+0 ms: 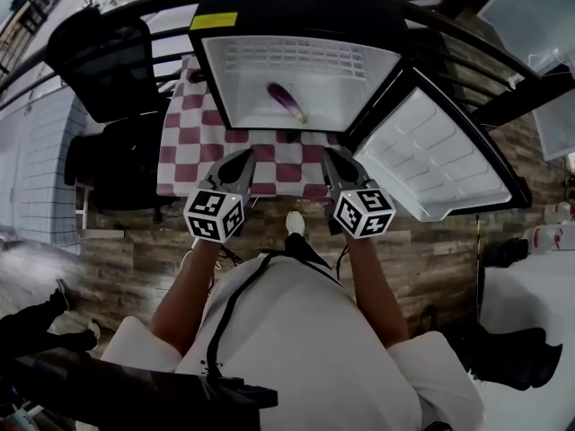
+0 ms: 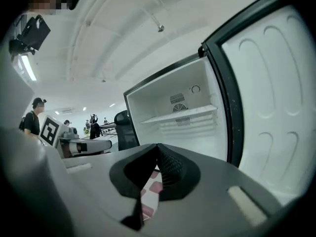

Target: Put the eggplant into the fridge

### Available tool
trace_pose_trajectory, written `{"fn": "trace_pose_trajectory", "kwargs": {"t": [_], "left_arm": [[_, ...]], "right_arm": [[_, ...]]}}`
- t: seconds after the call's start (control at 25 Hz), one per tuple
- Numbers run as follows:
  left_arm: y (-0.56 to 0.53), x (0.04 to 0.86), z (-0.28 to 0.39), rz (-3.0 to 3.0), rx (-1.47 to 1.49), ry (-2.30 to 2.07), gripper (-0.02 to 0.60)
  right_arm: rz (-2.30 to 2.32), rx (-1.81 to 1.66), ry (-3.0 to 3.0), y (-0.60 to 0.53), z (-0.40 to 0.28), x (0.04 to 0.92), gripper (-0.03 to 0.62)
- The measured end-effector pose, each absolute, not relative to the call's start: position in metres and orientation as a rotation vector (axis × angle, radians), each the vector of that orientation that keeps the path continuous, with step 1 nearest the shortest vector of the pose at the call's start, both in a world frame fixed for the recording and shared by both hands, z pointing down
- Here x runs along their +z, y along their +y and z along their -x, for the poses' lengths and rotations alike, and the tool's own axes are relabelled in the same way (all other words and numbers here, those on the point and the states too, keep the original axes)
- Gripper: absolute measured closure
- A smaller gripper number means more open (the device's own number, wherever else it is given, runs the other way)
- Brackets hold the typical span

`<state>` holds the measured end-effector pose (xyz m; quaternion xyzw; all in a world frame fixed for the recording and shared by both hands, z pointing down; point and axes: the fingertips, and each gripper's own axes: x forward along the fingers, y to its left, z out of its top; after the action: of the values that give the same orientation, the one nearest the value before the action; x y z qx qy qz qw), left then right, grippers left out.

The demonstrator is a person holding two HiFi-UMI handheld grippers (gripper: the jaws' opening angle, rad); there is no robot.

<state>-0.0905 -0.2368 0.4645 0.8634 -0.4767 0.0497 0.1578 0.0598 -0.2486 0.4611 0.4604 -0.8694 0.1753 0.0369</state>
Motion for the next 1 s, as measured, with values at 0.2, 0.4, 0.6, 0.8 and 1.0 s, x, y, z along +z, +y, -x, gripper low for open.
{"fn": "trace_pose_trajectory", "kwargs": {"t": [0.2, 0.4, 0.6, 0.8, 1.0], "left_arm": [[-0.205, 0.455, 0.095, -2.502, 0.126, -1.337, 0.575], [-0.174, 0.452, 0.104, -2.516, 0.136, -1.334, 0.575], [-0.143, 0.451, 0.109, -2.502, 0.133, -1.357, 0.575], [-0.128, 0.453, 0.111, -2.468, 0.141, -1.427, 0.575], [-0.123, 0.439, 0.100, -2.435, 0.107, -1.478, 0.575]], "right_arm": [[-1.451, 0.506, -2.680, -0.197, -0.067, 0.444, 0.588], [-1.475, 0.493, -2.690, -0.162, -0.068, 0.436, 0.588], [-1.471, 0.527, -2.710, -0.132, -0.072, 0.434, 0.588], [-1.392, 0.552, -2.758, -0.125, -0.072, 0.430, 0.588], [-1.304, 0.504, -2.768, -0.129, -0.078, 0.421, 0.588]]}}
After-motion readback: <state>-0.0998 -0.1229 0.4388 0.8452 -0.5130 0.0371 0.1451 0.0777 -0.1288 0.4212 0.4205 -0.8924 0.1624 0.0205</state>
